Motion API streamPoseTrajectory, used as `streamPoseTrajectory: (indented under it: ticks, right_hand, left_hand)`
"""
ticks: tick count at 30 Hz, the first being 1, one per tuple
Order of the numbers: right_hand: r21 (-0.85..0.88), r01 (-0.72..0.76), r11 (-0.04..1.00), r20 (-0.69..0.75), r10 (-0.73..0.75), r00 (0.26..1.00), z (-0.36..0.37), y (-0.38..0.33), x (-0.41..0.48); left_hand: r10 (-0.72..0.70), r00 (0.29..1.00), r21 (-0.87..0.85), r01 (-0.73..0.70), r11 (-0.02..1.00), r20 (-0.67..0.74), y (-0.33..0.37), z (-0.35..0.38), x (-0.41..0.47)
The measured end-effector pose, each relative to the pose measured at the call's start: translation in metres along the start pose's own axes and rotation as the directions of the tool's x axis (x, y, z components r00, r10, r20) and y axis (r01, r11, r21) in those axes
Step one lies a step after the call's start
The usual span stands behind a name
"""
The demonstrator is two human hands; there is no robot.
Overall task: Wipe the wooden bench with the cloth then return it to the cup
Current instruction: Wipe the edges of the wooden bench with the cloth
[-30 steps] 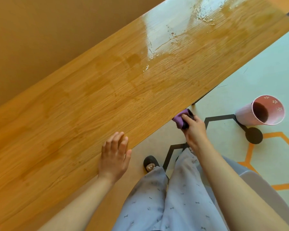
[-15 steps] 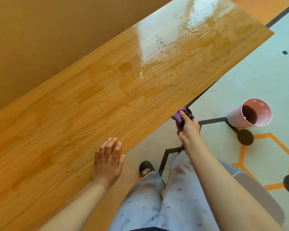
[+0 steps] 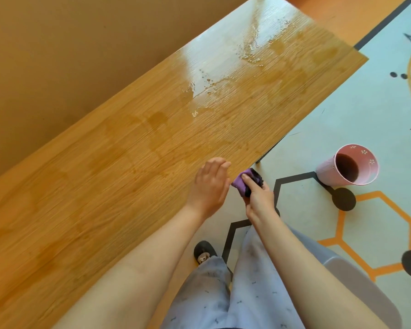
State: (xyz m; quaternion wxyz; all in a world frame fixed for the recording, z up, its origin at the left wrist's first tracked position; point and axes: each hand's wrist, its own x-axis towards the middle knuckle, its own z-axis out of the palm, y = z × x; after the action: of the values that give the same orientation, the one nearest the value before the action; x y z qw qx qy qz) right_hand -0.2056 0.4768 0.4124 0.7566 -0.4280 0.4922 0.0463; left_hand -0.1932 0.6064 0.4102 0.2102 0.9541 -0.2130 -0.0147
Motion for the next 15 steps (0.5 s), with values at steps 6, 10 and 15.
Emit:
streamPoseTrajectory:
  ticks: [6, 10, 15]
  right_hand:
    - [0.008, 0.077, 0.997, -0.083, -0.076, 0.994, -0.006, -0.063, 0.049]
    - [-0.047, 0.021, 0.999, -0.056, -0.024, 0.998, -0.006, -0.052, 0.038]
    - [-0.033, -0.026, 0.999, 0.005, 0.026, 1.0, -0.008, -0.076, 0.048]
  left_hand:
    - [-0.049, 0.996, 0.105, 0.04, 0.994, 0.079, 0.004, 0.018, 0.008]
    - [-0.041, 0.997, 0.108, 0.034, 0.994, 0.059, 0.004, 0.017, 0.009]
    - [-0.033, 0.998, 0.131, 0.026, 0.991, 0.048, 0.001, 0.021, 0.011]
